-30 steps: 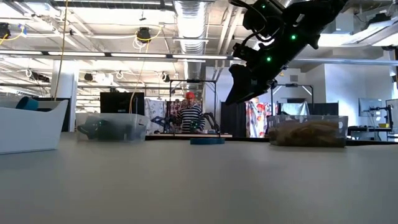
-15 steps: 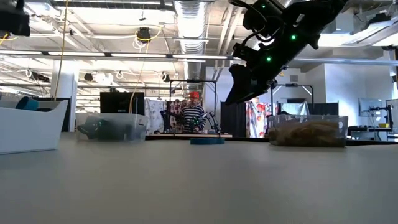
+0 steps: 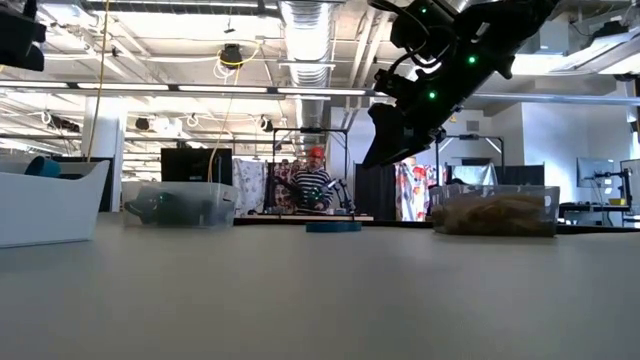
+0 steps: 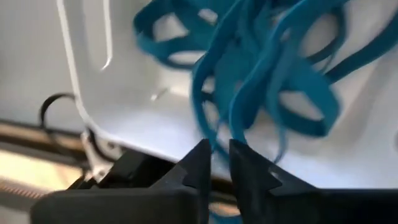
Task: Sort rubber bands into baskets
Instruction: Put the blue rubber band into the white bin, then adjust the white bin
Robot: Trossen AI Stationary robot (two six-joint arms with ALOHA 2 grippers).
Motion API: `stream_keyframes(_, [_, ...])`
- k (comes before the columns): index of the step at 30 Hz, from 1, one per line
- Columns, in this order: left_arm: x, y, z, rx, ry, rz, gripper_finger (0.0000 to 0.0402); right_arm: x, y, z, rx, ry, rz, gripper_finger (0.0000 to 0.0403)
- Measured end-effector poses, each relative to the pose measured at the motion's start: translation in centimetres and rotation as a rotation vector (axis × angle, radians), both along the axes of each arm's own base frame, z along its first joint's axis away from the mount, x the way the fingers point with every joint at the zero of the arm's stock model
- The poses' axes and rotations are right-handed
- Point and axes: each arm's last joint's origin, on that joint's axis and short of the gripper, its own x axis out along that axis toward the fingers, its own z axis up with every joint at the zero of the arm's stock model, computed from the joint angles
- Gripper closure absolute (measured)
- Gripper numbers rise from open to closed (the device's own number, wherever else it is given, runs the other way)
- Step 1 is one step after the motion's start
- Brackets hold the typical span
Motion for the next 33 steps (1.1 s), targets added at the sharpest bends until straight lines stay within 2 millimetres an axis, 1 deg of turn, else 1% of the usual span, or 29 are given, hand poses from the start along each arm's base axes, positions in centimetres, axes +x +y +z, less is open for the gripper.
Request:
stream_keyframes(5, [0.7,-0.7,-0.2,-0.083,-0.064,-0.002,0.0299,0.0,0.0,0.0,0.0,0.0,0.0,0.0121])
stream_keyframes(9, [1.1,-1.4,-0.3,-0.181,-0.077,0.025,0.0251,0.0,0.0,0.0,-0.001,0.001,0.001,0.0121])
stream_keyframes(14, [1.0,-2.4,-0.4,-0.302,-0.053,0.08,0.0213,0.0,0.0,0.0,-0.004,0.004,0.003,0.0121])
stream_keyframes(17, [0.8,-3.2,-0.3,-0.357,-0.049,0.088,0.0205,0.0,0.0,0.0,-0.004,0.003,0.004,0.0121])
stream_keyframes(21, [0.7,-3.7,-0.3,-0.381,-0.067,0.093,0.0203,0.0,0.0,0.0,-0.004,0.004,0.004,0.0121])
stream_keyframes(25, [0.8,-4.4,-0.3,-0.441,-0.088,0.098,0.0203,0.0,0.0,0.0,-0.004,0.004,0.004,0.0121])
stream_keyframes(33, [-0.2,-5.4,-0.2,-0.5,-0.003,0.159,0.0203,0.0,0.0,0.0,-0.005,0.005,0.005,0.0121])
